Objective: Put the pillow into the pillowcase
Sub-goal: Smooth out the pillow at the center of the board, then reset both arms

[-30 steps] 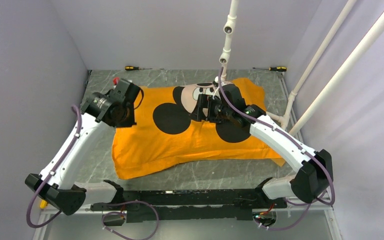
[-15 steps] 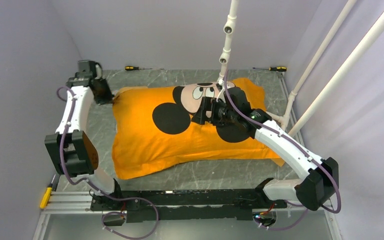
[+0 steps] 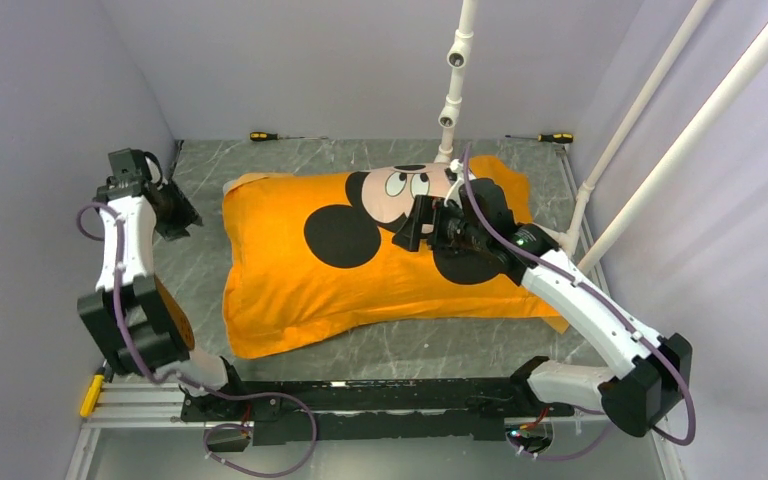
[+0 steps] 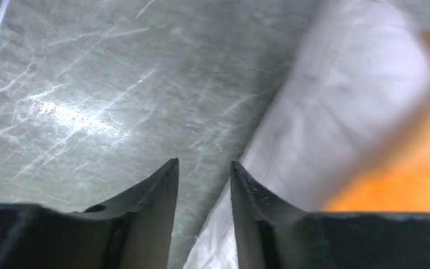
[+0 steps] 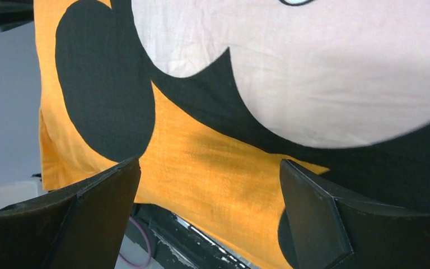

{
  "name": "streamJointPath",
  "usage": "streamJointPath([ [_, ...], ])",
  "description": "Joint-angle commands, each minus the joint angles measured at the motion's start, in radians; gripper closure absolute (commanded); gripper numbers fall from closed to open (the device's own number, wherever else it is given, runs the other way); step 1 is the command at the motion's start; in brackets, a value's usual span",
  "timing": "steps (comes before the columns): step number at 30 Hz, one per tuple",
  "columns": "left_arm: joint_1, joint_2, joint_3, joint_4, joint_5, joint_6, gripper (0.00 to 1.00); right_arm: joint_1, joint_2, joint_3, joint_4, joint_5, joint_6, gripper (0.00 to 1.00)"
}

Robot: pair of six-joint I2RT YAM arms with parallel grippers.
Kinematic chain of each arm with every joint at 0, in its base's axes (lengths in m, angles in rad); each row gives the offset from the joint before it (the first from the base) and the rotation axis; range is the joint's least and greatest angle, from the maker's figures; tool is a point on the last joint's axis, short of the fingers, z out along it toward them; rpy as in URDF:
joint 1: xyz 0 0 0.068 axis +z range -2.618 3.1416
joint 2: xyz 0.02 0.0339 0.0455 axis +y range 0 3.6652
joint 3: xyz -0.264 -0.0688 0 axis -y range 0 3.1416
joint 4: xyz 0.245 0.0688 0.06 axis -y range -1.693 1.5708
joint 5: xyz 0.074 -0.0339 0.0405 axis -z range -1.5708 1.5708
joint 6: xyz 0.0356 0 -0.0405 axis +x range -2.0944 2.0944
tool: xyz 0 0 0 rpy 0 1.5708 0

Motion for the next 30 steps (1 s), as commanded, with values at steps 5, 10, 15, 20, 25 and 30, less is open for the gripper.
streamJointPath([
  [5,-0.012,-0.313,-0.037,0.144,0.261,0.059,0.07,-0.017,-0.157,-0.011,-0.084,0.322,-0.043,0.00],
  [10,-0.013,-0.398,-0.195,0.419,0.224,0.041,0.01,-0.026,-0.318,-0.150,0.045,0.663,-0.135,0.00],
  [15,-0.029,-0.478,-0.547,0.932,0.239,0.074,0.01,-0.070,-0.360,-0.274,0.182,0.898,-0.303,0.00],
  [20,-0.110,-0.395,-0.679,1.042,0.127,0.269,0.01,-0.209,-0.256,-0.395,0.305,0.854,-0.377,0.00],
  [25,-0.176,-0.284,-0.738,1.119,0.044,0.271,0.01,-0.430,-0.221,-0.599,0.577,0.728,-0.420,0.00],
  [30,-0.242,-0.157,-0.763,1.194,-0.110,0.287,0.01,-0.493,-0.152,-0.780,0.919,0.686,-0.449,0.00],
])
